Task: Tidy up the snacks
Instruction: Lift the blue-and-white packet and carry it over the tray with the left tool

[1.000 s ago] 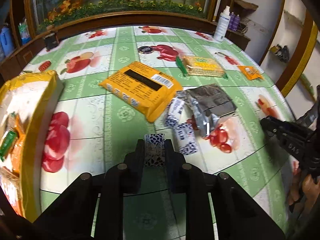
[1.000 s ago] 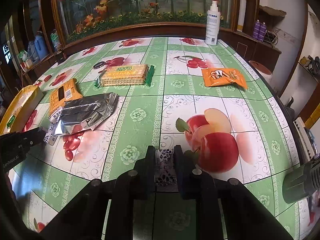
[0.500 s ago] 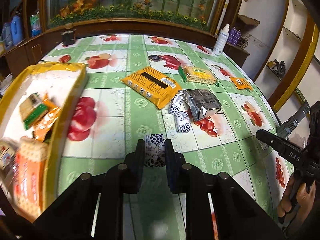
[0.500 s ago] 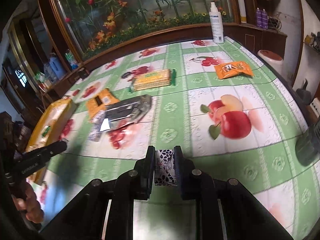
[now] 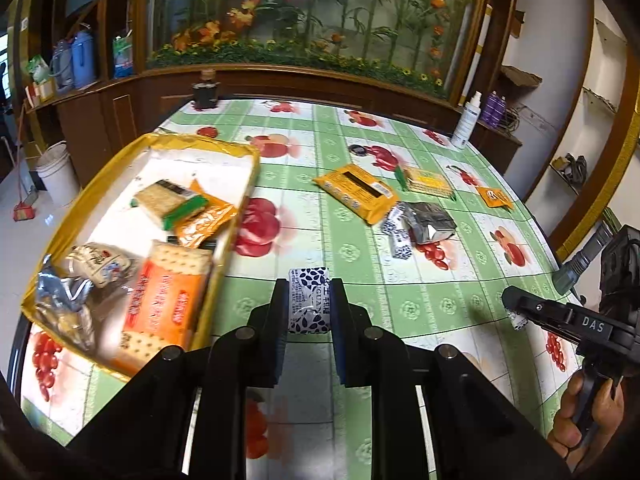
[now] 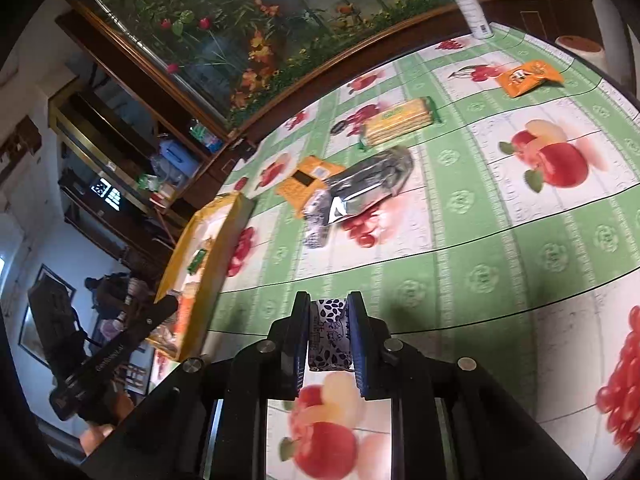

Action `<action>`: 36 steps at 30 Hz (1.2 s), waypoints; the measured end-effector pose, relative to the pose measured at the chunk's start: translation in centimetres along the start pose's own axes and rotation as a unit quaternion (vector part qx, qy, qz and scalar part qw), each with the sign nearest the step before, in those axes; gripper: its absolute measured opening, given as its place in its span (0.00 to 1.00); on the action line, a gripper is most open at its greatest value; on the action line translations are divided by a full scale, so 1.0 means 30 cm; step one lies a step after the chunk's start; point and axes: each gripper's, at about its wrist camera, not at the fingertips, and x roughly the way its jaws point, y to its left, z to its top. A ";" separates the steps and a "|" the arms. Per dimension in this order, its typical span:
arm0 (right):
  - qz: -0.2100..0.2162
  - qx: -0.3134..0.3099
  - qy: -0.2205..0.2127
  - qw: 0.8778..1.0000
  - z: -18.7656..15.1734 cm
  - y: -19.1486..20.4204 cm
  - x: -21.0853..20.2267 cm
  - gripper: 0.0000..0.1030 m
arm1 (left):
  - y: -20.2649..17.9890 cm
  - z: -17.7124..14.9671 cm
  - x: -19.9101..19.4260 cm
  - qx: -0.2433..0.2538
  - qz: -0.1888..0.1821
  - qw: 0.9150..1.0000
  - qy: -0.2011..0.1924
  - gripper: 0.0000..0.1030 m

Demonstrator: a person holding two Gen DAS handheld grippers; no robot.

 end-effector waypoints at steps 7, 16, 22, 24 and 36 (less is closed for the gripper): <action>0.049 0.004 0.016 0.999 -0.011 0.116 0.053 0.19 | 0.071 -0.010 -0.049 -0.005 0.031 0.999 -0.017 0.16; 0.089 -0.017 0.041 0.995 -0.011 0.286 0.142 0.18 | 0.178 -0.006 -0.085 -0.027 0.053 0.998 -0.028 0.16; 0.103 -0.032 0.053 0.993 -0.011 0.372 0.197 0.18 | 0.241 -0.009 -0.090 -0.043 0.061 0.997 -0.027 0.16; 0.106 -0.034 0.059 0.992 -0.014 0.388 0.212 0.18 | 0.261 -0.008 -0.090 -0.048 0.064 0.996 -0.027 0.16; 0.117 -0.050 0.086 0.988 0.007 0.504 0.378 0.18 | 0.369 -0.012 -0.048 -0.072 0.079 0.994 -0.011 0.16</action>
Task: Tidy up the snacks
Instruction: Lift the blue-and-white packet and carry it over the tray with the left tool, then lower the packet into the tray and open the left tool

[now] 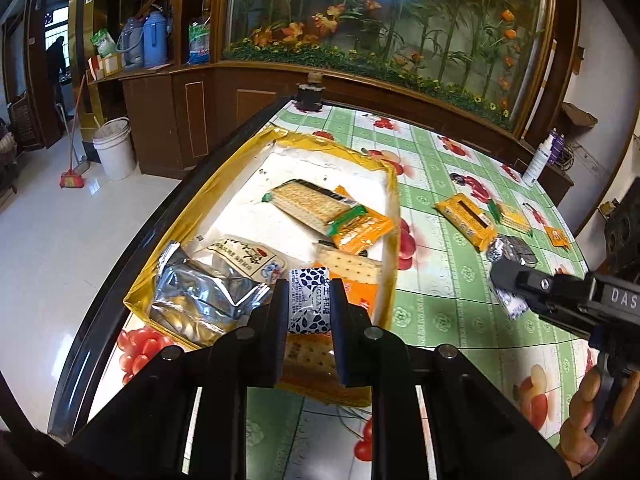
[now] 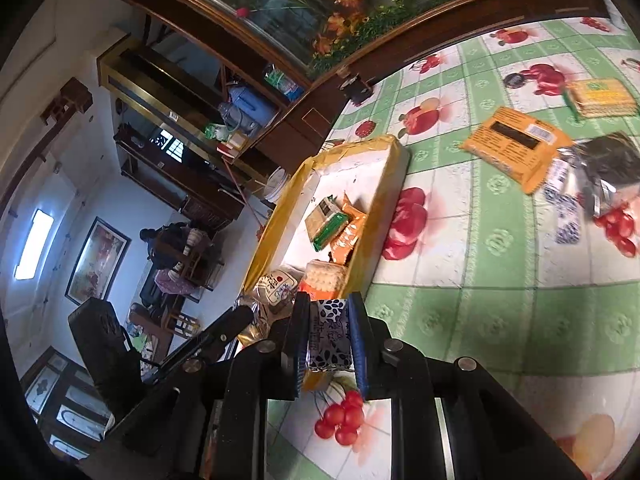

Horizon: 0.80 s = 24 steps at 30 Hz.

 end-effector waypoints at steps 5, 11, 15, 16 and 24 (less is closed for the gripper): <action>0.013 -0.004 0.015 1.000 0.065 0.042 0.143 0.18 | 0.022 0.005 0.054 -0.005 0.003 1.000 0.015 0.16; 0.002 -0.030 0.021 0.999 0.129 0.097 0.301 0.18 | 0.022 0.037 0.097 0.002 0.007 1.000 0.019 0.16; -0.023 -0.050 0.028 0.998 0.165 0.116 0.378 0.18 | 0.027 0.059 0.124 0.006 0.012 1.000 0.020 0.16; -0.028 -0.051 0.030 0.998 0.170 0.113 0.392 0.18 | 0.031 0.062 0.130 0.006 0.014 1.000 0.020 0.16; -0.047 -0.063 0.023 0.997 0.178 0.104 0.410 0.45 | 0.048 0.071 0.125 0.003 0.033 0.999 0.013 0.37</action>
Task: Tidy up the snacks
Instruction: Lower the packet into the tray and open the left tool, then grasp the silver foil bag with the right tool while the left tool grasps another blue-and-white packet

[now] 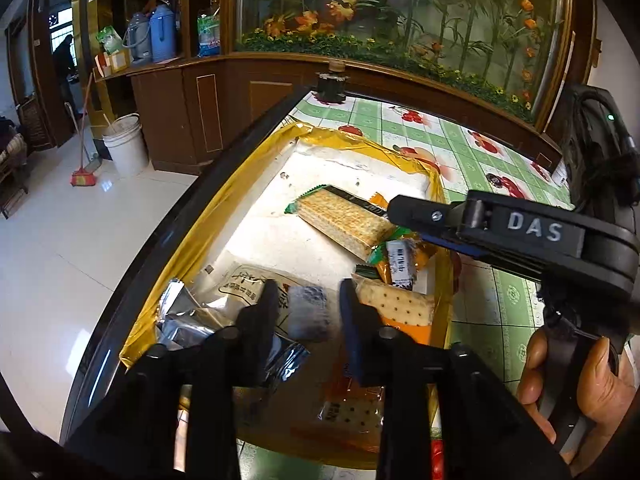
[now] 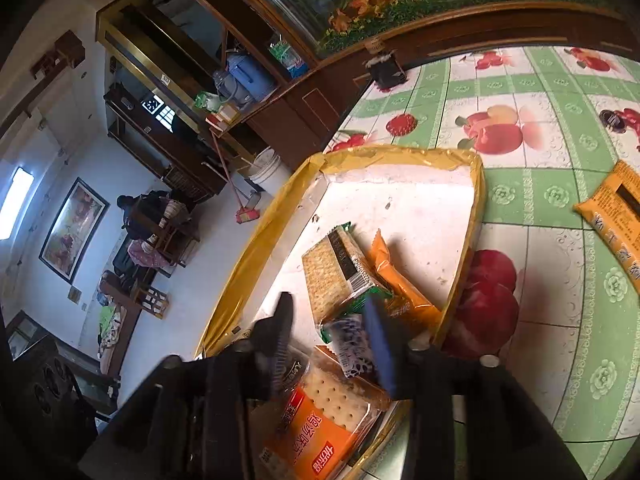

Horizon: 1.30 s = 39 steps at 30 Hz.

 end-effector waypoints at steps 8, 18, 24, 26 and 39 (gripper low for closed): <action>0.000 0.007 -0.030 1.000 -0.015 -0.019 -0.118 0.52 | -0.004 -0.002 -0.027 -0.004 0.009 1.000 -0.005 0.50; -0.018 0.043 -0.055 0.997 -0.068 -0.133 -0.281 0.53 | -0.043 -0.011 -0.061 -0.002 0.004 1.000 -0.005 0.52; -0.040 0.067 -0.067 0.995 -0.097 -0.237 -0.357 0.53 | -0.091 -0.016 -0.082 0.008 0.002 1.000 -0.011 0.52; -0.046 0.073 -0.071 0.994 -0.107 -0.265 -0.382 0.53 | -0.107 -0.017 -0.088 0.013 0.001 1.000 -0.011 0.52; -0.164 0.058 -0.099 0.980 -0.212 -0.473 -0.620 0.58 | -0.284 -0.044 -0.060 0.044 -0.049 0.998 0.013 0.52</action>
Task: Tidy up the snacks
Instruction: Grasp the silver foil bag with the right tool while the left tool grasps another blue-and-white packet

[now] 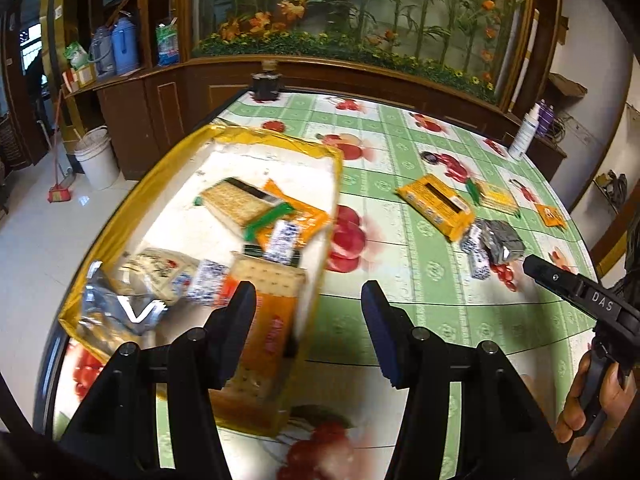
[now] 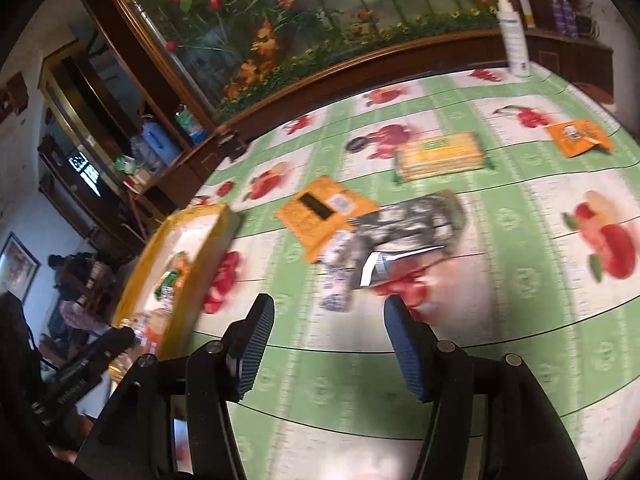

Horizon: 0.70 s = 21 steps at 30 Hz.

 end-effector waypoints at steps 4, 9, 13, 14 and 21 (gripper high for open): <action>-0.028 -0.011 -0.007 1.000 0.011 -0.063 -0.013 0.58 | -0.069 0.010 0.028 0.014 -0.012 1.000 0.012 0.52; -0.047 -0.005 -0.007 0.999 0.049 -0.124 0.024 0.59 | -0.140 0.030 0.066 0.024 -0.033 0.999 0.027 0.52; -0.060 -0.019 0.002 0.998 0.081 -0.131 0.068 0.63 | -0.217 0.047 0.112 0.038 -0.053 0.997 0.039 0.52; -0.058 -0.026 0.007 0.998 0.087 -0.129 0.080 0.64 | -0.238 0.049 0.126 0.042 -0.055 0.997 0.043 0.52; -0.086 -0.104 0.022 0.991 0.148 -0.078 0.157 0.78 | -0.336 0.050 0.220 0.058 -0.074 0.993 0.074 0.52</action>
